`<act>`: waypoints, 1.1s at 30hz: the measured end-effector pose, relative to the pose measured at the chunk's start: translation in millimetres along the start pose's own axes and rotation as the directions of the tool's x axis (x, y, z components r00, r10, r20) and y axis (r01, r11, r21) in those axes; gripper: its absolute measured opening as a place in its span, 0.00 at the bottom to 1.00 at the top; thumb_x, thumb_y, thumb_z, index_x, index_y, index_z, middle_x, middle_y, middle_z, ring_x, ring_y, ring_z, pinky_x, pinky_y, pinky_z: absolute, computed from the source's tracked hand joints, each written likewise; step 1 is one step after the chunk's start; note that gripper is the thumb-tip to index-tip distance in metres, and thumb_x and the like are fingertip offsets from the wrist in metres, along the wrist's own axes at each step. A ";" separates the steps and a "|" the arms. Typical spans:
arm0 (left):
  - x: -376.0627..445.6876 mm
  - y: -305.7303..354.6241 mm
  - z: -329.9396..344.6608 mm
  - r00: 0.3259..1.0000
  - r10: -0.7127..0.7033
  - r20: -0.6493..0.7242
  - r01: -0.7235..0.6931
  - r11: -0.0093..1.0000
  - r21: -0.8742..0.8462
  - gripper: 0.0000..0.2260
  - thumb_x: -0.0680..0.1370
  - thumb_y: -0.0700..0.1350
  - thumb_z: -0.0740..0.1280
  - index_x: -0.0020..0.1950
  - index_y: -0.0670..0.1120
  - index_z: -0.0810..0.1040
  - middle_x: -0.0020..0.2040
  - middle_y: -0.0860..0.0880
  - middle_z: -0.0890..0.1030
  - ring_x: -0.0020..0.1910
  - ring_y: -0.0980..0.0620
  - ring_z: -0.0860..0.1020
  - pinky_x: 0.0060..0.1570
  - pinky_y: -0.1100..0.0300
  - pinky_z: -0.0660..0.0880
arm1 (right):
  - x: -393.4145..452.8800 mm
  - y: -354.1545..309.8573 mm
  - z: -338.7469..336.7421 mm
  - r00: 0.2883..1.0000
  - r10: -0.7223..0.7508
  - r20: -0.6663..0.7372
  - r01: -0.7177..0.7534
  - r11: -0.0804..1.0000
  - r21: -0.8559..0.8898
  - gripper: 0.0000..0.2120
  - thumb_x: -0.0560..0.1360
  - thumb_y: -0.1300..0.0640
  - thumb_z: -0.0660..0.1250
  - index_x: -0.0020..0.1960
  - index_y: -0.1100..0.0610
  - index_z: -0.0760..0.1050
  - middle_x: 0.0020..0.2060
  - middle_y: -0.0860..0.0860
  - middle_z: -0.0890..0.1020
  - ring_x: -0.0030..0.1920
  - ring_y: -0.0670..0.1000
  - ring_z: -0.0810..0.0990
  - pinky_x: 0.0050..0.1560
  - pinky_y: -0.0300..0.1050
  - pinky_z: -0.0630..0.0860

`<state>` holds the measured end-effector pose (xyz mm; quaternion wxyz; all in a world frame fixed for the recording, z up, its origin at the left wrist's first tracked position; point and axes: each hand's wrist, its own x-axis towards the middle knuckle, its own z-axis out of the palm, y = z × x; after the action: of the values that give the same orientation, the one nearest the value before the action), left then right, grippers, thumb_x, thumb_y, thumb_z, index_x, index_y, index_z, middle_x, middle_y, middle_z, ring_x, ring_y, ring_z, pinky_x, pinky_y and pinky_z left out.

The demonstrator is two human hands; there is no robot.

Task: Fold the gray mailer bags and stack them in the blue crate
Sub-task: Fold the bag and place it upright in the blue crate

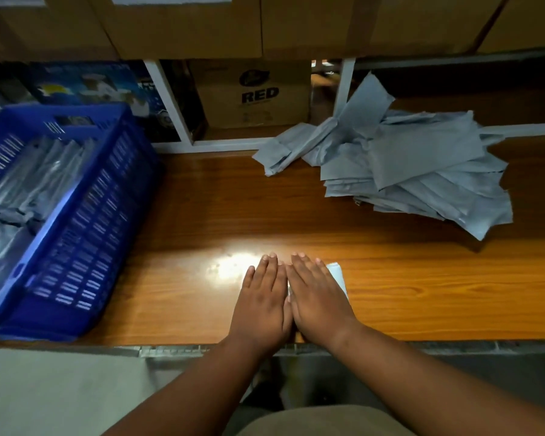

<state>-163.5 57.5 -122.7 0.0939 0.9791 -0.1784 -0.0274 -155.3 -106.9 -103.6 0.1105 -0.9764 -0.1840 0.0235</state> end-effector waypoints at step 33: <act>29.1 37.0 -19.8 0.996 -0.039 0.080 0.031 0.995 0.098 0.31 0.86 0.58 0.46 0.86 0.46 0.58 0.87 0.44 0.56 0.86 0.45 0.49 0.83 0.40 0.50 | -16.9 46.5 -17.6 0.986 0.124 0.114 -0.124 0.992 -0.007 0.34 0.85 0.40 0.40 0.87 0.54 0.49 0.87 0.55 0.47 0.86 0.54 0.40 0.85 0.59 0.41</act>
<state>-147.4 16.7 -96.7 0.0384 0.9835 -0.1659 -0.0606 -153.1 -158.9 -96.8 0.0982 -0.9830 -0.1290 0.0860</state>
